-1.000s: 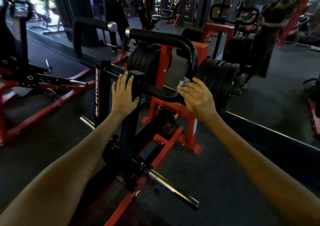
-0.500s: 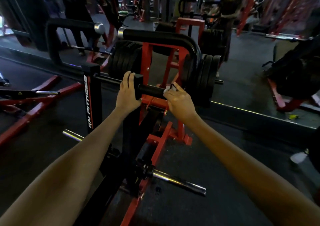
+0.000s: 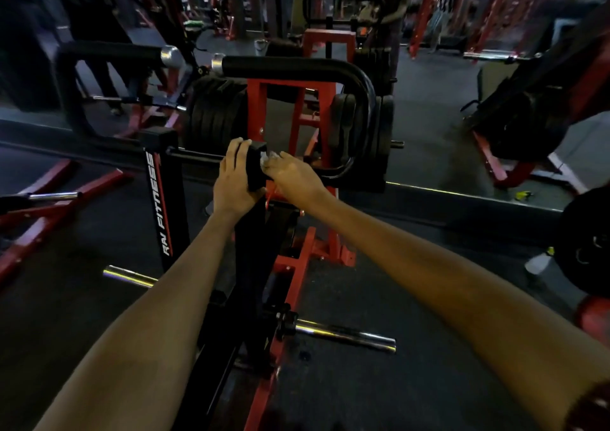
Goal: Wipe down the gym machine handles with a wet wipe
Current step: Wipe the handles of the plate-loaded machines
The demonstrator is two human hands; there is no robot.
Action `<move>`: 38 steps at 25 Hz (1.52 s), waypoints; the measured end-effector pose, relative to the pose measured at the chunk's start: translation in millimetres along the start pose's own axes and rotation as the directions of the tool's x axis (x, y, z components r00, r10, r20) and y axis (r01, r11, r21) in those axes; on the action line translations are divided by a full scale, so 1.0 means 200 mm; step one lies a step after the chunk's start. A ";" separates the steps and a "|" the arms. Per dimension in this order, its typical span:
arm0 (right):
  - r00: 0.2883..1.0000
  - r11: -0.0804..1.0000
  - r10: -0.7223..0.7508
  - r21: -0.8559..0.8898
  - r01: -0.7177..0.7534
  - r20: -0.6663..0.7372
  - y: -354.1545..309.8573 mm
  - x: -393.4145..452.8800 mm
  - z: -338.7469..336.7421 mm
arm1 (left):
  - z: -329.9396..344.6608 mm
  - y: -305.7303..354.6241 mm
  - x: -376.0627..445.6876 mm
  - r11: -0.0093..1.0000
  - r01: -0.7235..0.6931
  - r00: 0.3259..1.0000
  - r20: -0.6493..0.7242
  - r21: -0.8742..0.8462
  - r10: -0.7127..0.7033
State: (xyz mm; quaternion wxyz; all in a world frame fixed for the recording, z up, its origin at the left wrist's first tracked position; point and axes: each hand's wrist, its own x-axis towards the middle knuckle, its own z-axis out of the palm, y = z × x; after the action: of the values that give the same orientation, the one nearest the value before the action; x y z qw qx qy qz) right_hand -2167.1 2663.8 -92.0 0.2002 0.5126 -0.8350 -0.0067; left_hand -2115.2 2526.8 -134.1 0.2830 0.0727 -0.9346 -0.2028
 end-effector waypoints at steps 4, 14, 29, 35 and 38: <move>0.987 0.986 -0.142 -0.100 0.134 -0.075 0.11 -0.10 -0.05 | 0.00 0.01 0.00 1.000 0.020 1.000 0.000 0.000 -0.020; 0.933 0.956 -0.276 -0.168 0.241 -0.230 0.34 -0.44 -0.10 | -0.02 0.08 -0.03 0.984 0.066 0.997 0.029 0.164 -0.072; 0.831 0.827 0.557 0.108 -0.552 -0.014 0.43 -1.26 0.13 | 0.57 0.49 -0.54 0.970 -0.239 0.872 0.430 -0.046 0.235; 0.380 0.320 0.921 0.387 -0.865 0.087 0.51 -1.85 0.14 | 0.98 0.93 -0.56 0.871 -0.439 0.603 0.647 -0.220 0.467; 0.115 0.057 0.987 0.433 -0.900 0.110 0.54 -2.11 0.08 | 1.16 1.16 -0.60 0.782 -0.557 0.392 0.743 -0.278 0.543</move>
State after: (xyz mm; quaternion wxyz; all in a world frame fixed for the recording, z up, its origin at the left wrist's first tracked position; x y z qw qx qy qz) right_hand -2099.2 3074.0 -221.1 0.1347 -0.1382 -0.9162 0.3511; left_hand -2150.7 2845.5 -272.0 -0.1108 -0.3349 -0.9303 -0.1007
